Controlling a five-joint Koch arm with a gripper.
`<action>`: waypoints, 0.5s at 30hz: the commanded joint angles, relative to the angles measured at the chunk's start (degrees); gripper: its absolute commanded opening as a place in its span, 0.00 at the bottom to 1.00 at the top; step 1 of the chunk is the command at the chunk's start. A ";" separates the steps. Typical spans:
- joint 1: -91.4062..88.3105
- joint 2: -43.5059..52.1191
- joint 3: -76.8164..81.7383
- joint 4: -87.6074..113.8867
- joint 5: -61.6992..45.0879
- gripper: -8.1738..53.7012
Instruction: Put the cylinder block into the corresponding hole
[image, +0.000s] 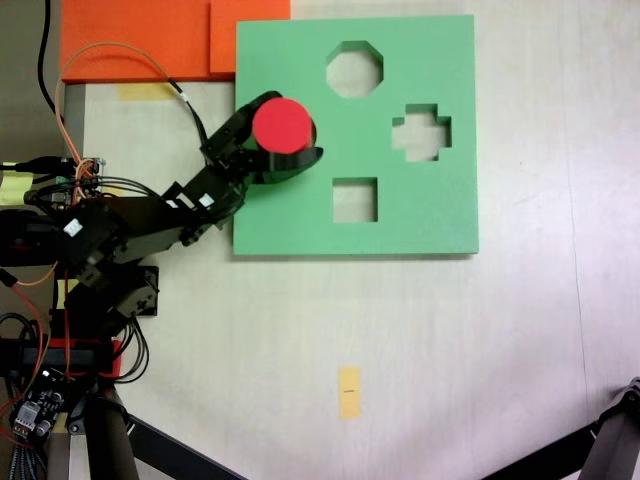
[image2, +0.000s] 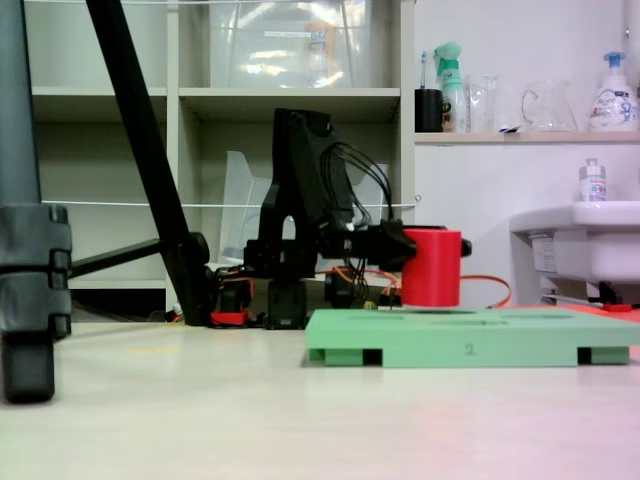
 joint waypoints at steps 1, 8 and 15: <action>-1.41 -0.97 -1.49 -4.13 0.62 0.48; -3.60 -10.55 -4.75 -12.22 0.70 0.48; -3.34 -12.13 -3.52 -15.56 0.70 0.69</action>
